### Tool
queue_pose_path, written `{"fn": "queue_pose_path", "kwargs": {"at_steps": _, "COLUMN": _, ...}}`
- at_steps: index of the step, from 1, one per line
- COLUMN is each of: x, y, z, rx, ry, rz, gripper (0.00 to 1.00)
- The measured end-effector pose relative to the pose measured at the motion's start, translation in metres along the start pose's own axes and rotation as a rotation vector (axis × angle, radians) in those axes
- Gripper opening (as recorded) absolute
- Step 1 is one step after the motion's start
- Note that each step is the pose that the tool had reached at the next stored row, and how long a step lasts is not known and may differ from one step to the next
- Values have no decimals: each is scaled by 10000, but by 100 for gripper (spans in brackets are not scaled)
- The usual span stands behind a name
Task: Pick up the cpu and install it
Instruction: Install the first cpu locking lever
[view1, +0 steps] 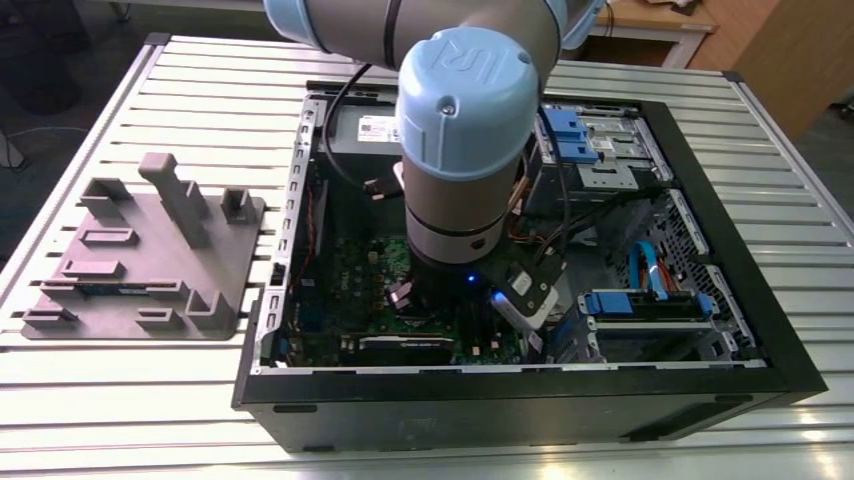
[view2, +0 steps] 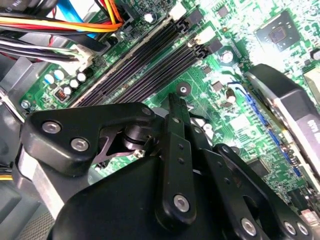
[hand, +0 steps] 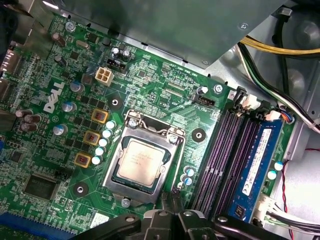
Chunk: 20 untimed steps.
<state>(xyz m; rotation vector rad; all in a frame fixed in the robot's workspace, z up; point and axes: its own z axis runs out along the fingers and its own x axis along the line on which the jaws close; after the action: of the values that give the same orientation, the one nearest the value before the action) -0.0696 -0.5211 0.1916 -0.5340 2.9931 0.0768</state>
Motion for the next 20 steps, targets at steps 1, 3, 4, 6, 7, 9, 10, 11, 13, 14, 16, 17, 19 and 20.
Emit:
{"fn": "queue_pose_path", "kwargs": {"at_steps": 1, "x": 4, "y": -1, "z": 2, "rx": 4, "ry": -14, "rz": -1, "gripper": 10}}
{"fn": "queue_pose_path", "kwargs": {"at_steps": 3, "x": 10, "y": -6, "z": 7, "rx": 14, "ry": -44, "rz": -3, "gripper": 10}}
{"fn": "queue_pose_path", "kwargs": {"at_steps": 4, "x": 14, "y": -9, "z": 9, "rx": 20, "ry": -59, "rz": -5, "gripper": 10}}
{"fn": "queue_pose_path", "kwargs": {"at_steps": 6, "x": 19, "y": -13, "z": 12, "rx": 30, "ry": -89, "rz": -7, "gripper": 10}}
{"fn": "queue_pose_path", "kwargs": {"at_steps": 7, "x": 20, "y": -14, "z": 13, "rx": 30, "ry": -95, "rz": -7, "gripper": 10}}
{"fn": "queue_pose_path", "kwargs": {"at_steps": 9, "x": 23, "y": -17, "z": 14, "rx": 30, "ry": -108, "rz": -6, "gripper": 10}}
{"fn": "queue_pose_path", "kwargs": {"at_steps": 10, "x": 24, "y": -18, "z": 14, "rx": 31, "ry": -115, "rz": -7, "gripper": 10}}
{"fn": "queue_pose_path", "kwargs": {"at_steps": 11, "x": 26, "y": -19, "z": 14, "rx": 31, "ry": -123, "rz": -7, "gripper": 10}}
{"fn": "queue_pose_path", "kwargs": {"at_steps": 13, "x": 32, "y": -23, "z": 16, "rx": 27, "ry": -149, "rz": -6, "gripper": 10}}
{"fn": "queue_pose_path", "kwargs": {"at_steps": 14, "x": 35, "y": -25, "z": 16, "rx": 25, "ry": -165, "rz": -7, "gripper": 10}}
{"fn": "queue_pose_path", "kwargs": {"at_steps": 16, "x": 40, "y": -28, "z": 17, "rx": 17, "ry": -199, "rz": -8, "gripper": 10}}
{"fn": "queue_pose_path", "kwargs": {"at_steps": 17, "x": 41, "y": -30, "z": 18, "rx": 14, "ry": -210, "rz": -8, "gripper": 10}}
{"fn": "queue_pose_path", "kwargs": {"at_steps": 19, "x": 41, "y": -30, "z": 18, "rx": 13, "ry": -216, "rz": -8, "gripper": 10}}
{"fn": "queue_pose_path", "kwargs": {"at_steps": 20, "x": 41, "y": -30, "z": 18, "rx": 12, "ry": -217, "rz": -8, "gripper": 10}}
